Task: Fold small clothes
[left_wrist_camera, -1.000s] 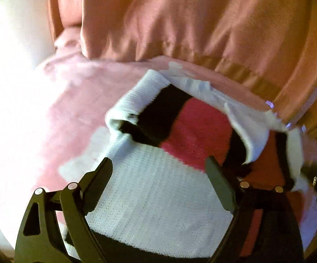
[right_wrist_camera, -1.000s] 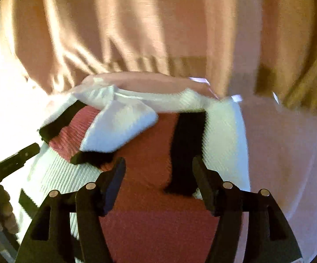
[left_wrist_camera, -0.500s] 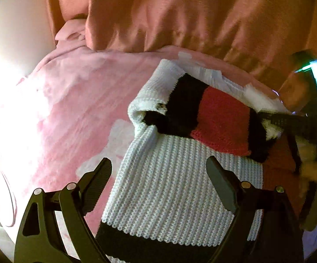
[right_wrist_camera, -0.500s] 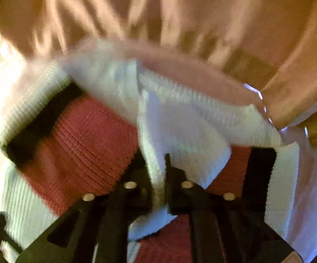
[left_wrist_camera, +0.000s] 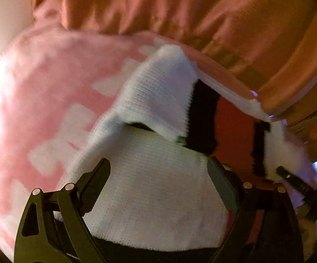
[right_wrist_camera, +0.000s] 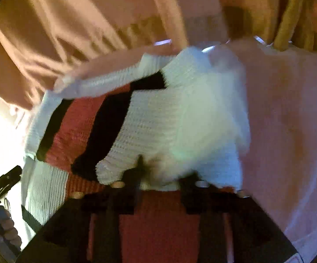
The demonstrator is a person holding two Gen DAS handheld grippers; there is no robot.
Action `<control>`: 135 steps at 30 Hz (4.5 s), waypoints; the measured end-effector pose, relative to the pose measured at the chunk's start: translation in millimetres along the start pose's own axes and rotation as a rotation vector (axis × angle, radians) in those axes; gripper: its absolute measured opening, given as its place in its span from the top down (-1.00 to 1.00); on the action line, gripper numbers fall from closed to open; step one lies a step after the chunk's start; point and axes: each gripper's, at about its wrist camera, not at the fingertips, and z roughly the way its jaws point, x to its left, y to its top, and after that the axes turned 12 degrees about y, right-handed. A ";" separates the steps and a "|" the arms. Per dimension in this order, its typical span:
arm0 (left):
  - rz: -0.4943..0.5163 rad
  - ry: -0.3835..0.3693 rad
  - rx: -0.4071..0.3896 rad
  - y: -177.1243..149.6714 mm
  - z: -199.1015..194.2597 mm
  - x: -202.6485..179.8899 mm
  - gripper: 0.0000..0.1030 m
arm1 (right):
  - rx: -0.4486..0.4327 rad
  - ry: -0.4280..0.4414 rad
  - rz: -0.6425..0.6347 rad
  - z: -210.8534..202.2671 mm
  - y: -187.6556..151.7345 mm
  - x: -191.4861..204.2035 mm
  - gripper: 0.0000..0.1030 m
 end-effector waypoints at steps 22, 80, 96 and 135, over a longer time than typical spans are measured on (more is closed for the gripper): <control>-0.394 0.065 -0.045 44.0 50.4 60.1 0.60 | -0.122 0.164 -0.112 -22.6 34.2 16.8 0.85; -0.172 0.234 -0.096 40.0 52.9 40.4 0.54 | 0.260 0.166 -0.428 219.7 87.9 243.5 0.96; -0.233 0.168 -0.083 39.9 52.2 52.8 0.53 | 0.139 0.237 -0.403 230.7 120.6 283.8 0.78; -0.126 0.168 -0.090 26.3 17.3 49.8 -0.04 | 0.311 0.246 -0.615 226.1 19.8 282.2 0.86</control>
